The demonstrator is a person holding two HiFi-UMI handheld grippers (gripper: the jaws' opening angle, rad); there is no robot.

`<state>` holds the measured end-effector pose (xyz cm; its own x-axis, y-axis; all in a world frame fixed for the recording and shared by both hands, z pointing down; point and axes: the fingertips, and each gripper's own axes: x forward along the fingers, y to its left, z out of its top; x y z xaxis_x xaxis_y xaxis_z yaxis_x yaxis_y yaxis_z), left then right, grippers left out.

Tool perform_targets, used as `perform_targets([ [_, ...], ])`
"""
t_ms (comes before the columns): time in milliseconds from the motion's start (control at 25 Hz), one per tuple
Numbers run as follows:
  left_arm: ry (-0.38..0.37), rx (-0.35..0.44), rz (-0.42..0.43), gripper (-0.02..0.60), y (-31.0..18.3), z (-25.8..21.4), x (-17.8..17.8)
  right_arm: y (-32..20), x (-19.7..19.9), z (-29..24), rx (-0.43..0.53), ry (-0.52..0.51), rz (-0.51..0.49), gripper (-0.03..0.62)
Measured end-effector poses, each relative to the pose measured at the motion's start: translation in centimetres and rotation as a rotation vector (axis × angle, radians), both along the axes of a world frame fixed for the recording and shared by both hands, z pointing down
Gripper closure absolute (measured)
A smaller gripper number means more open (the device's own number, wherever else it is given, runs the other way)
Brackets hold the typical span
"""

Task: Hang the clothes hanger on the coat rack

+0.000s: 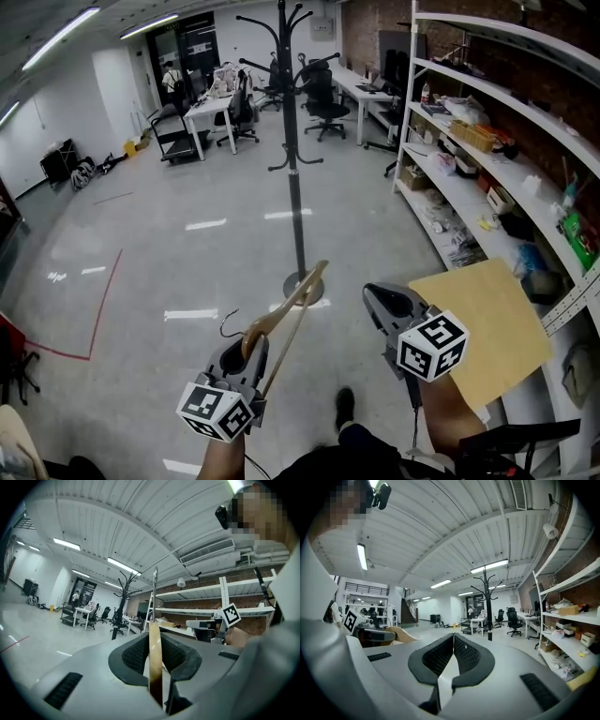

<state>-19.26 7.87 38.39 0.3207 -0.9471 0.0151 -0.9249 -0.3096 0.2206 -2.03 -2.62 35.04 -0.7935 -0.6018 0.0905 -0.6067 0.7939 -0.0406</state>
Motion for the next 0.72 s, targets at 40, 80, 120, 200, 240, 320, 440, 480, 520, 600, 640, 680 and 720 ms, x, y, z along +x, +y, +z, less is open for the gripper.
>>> perform_targets([
  [40,-0.002,0.000,0.001,0.528,-1.1,0.1,0.1,-1.1,0.0,0.2,0.000,-0.001,-0.002,0.588],
  [80,-0.005,0.000,0.000,0.528,-2.2,0.2,0.2,-2.2,-0.1,0.3,0.000,-0.003,-0.005,0.588],
  [120,-0.008,0.003,-0.002,0.528,-3.5,0.2,0.1,-3.4,-0.2,0.5,0.001,-0.004,-0.010,0.588],
  [200,-0.012,0.011,-0.006,0.528,-6.2,0.0,-0.1,-5.9,-0.6,0.6,0.003,-0.008,-0.020,0.588],
  [240,-0.014,0.012,-0.006,0.528,-7.5,-0.2,-0.1,-7.1,-0.7,0.5,0.006,-0.013,-0.024,0.588],
  [320,-0.021,0.013,-0.004,0.528,-10.4,-0.6,0.0,-9.8,-0.9,0.1,0.015,-0.024,-0.034,0.588],
  [440,-0.024,0.021,-0.001,0.528,-15.1,-1.4,0.4,-14.2,-1.0,-0.5,0.029,-0.034,-0.055,0.588],
  [480,-0.025,0.023,0.002,0.528,-16.7,-1.7,0.4,-15.6,-1.1,-0.7,0.035,-0.037,-0.065,0.588],
  [520,-0.029,0.022,0.005,0.528,-18.1,-2.0,0.5,-16.9,-1.1,-1.0,0.041,-0.040,-0.074,0.588],
  [600,-0.038,0.021,0.011,0.528,-20.6,-2.3,0.6,-19.3,-1.0,-1.4,0.052,-0.048,-0.081,0.588],
  [640,-0.038,0.021,0.014,0.528,-21.7,-2.5,0.7,-20.5,-0.8,-1.5,0.052,-0.053,-0.079,0.588],
  [680,-0.037,0.020,0.018,0.528,-22.8,-2.6,0.8,-21.8,-0.7,-1.4,0.048,-0.057,-0.075,0.588],
  [720,-0.039,0.018,0.022,0.529,-23.9,-2.8,0.8,-23.0,-0.6,-1.3,0.041,-0.062,-0.071,0.588],
])
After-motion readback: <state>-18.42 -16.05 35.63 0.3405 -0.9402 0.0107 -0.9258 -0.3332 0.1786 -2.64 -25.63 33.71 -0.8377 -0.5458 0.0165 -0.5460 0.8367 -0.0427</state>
